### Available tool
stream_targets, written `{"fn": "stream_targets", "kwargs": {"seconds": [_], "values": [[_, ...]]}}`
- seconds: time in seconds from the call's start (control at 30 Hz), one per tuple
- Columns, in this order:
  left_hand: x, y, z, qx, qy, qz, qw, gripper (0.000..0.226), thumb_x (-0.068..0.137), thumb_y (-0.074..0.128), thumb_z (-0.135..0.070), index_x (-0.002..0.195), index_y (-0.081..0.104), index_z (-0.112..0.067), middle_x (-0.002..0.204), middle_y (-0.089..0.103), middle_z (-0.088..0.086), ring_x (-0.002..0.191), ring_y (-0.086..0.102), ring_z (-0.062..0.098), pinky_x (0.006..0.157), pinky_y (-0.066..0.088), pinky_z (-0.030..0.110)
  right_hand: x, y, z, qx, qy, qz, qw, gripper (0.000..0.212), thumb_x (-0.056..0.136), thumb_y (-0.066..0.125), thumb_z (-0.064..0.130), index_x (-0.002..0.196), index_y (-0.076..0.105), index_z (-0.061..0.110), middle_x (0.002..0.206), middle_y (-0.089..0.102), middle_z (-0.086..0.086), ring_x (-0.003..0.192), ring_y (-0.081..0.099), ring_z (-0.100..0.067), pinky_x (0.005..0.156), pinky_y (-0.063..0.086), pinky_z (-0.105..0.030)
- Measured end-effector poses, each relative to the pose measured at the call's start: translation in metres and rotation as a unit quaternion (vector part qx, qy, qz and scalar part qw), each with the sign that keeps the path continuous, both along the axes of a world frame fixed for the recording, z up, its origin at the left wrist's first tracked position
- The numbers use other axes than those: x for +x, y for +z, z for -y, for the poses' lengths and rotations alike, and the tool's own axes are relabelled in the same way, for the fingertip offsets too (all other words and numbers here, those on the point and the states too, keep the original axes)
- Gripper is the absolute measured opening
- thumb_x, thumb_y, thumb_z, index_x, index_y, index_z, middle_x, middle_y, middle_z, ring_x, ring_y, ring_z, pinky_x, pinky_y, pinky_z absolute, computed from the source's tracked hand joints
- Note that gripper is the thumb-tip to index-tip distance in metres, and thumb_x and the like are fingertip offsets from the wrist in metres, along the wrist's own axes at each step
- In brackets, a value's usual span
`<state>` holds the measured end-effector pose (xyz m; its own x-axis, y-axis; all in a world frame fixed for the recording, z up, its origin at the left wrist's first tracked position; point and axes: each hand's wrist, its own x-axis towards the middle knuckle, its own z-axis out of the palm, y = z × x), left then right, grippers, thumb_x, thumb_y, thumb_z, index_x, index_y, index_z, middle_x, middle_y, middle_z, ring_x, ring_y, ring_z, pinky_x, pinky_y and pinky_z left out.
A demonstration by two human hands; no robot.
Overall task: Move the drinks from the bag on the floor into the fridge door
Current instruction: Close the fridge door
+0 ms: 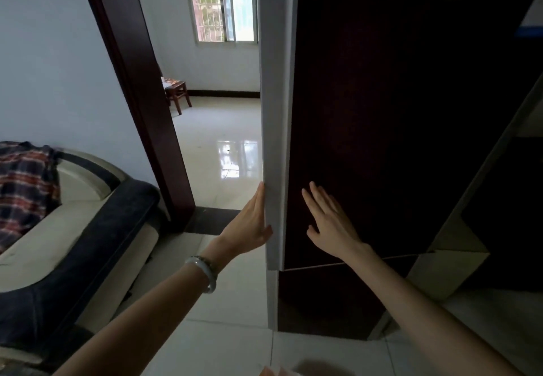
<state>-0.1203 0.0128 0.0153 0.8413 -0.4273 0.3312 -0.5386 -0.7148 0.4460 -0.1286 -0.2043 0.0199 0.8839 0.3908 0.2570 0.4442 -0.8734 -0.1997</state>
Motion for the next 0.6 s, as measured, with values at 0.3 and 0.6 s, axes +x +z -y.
{"fn": "stream_targets", "kwargs": {"seconds": [0.3, 0.6], "values": [[0.077, 0.010, -0.014, -0.020, -0.026, -0.019, 0.999, 0.106, 0.082, 0.067, -0.021, 0.144, -0.019, -0.017, 0.154, 0.005, -0.001, 0.140, 0.013, 0.014, 0.113, 0.023, 0.032, 0.064, 0.001, -0.001, -0.042, -0.040, 0.014, 0.998, 0.082, 0.089, 0.053, 0.022, 0.146, -0.006, 0.018, 0.155, -0.015, -0.001, 0.143, -0.009, -0.016, 0.116, -0.006, -0.035], [0.107, 0.011, -0.006, 0.015, 0.003, -0.048, 0.999, 0.114, 0.080, 0.069, -0.017, 0.138, -0.029, -0.015, 0.155, 0.012, 0.013, 0.134, 0.032, 0.032, 0.104, 0.036, 0.034, 0.089, 0.002, -0.001, -0.055, -0.052, -0.008, 0.997, 0.082, 0.088, 0.052, 0.020, 0.146, -0.005, 0.019, 0.155, -0.016, 0.001, 0.142, -0.012, -0.014, 0.116, -0.007, -0.039]]}}
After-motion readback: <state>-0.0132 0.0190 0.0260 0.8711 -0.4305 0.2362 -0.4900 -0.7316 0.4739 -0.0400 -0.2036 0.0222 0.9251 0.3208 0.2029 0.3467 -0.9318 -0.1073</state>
